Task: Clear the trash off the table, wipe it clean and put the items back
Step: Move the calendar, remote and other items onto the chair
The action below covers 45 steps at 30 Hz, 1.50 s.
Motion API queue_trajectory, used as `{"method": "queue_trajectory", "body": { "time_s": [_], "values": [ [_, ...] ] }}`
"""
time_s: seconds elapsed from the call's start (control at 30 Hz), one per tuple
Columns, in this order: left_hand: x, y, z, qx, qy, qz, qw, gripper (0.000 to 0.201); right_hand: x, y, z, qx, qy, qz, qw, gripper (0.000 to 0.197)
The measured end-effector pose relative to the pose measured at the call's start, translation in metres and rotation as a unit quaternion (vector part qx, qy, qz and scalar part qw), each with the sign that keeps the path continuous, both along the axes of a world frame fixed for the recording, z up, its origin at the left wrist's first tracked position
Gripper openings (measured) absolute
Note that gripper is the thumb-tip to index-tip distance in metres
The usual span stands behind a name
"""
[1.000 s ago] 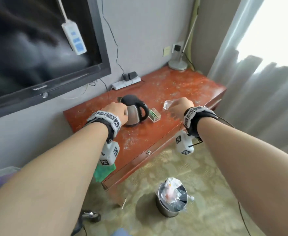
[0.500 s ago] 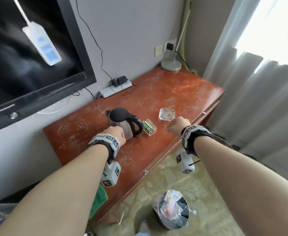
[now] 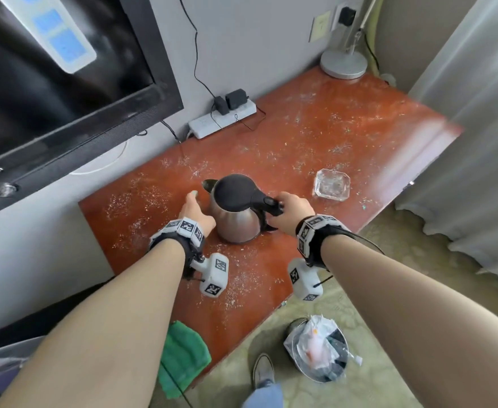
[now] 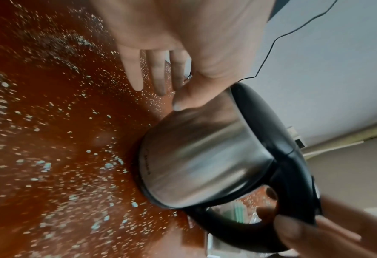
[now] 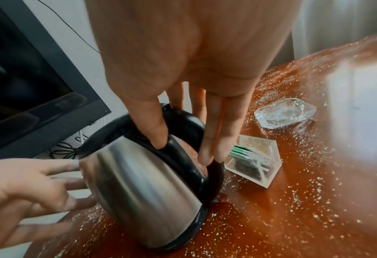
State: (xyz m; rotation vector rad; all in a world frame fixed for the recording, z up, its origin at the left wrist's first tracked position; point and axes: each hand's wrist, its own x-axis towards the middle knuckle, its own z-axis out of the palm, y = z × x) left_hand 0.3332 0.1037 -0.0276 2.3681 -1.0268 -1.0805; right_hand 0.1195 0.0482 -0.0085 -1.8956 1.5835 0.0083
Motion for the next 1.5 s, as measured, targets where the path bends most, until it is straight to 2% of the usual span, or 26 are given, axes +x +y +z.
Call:
{"method": "queue_trajectory", "body": {
  "time_s": [0.1,0.23,0.57,0.63,0.73,0.83,1.0,1.13,1.5],
  "values": [
    [0.003,-0.014,0.0,-0.022,0.033,-0.003,0.999,0.087,0.004,-0.005,-0.002,0.013,-0.01,-0.006,1.0,0.022],
    [0.003,-0.025,-0.001,-0.034,0.067,0.009,0.997,0.073,0.004,-0.008,-0.002,0.023,-0.019,-0.007,1.0,0.01],
    [0.005,-0.02,0.007,-0.046,0.099,0.026,0.994,0.079,0.004,0.0,0.0,-0.003,-0.033,-0.011,0.999,0.008],
    [0.006,-0.015,0.012,-0.061,0.107,0.028,0.992,0.08,0.005,0.004,0.007,-0.021,-0.03,-0.007,0.999,0.006],
    [0.007,-0.006,0.022,-0.1,0.128,0.033,0.986,0.081,0.007,0.011,0.024,-0.04,-0.031,-0.003,0.999,0.014],
    [0.008,0.009,0.034,-0.135,0.126,0.043,0.982,0.076,0.01,0.02,0.043,-0.06,-0.01,0.031,0.998,0.015],
    [0.011,0.051,0.05,-0.154,0.12,0.046,0.98,0.079,0.008,0.049,0.066,-0.085,-0.009,0.05,0.995,0.017],
    [0.006,0.1,0.057,-0.157,0.116,0.061,0.979,0.082,0.003,0.086,0.077,-0.1,-0.023,0.076,0.992,0.007],
    [0.005,0.282,0.071,-0.202,0.05,0.124,0.97,0.081,0.023,0.221,0.083,-0.09,-0.079,0.148,0.982,0.014]
  ]
}}
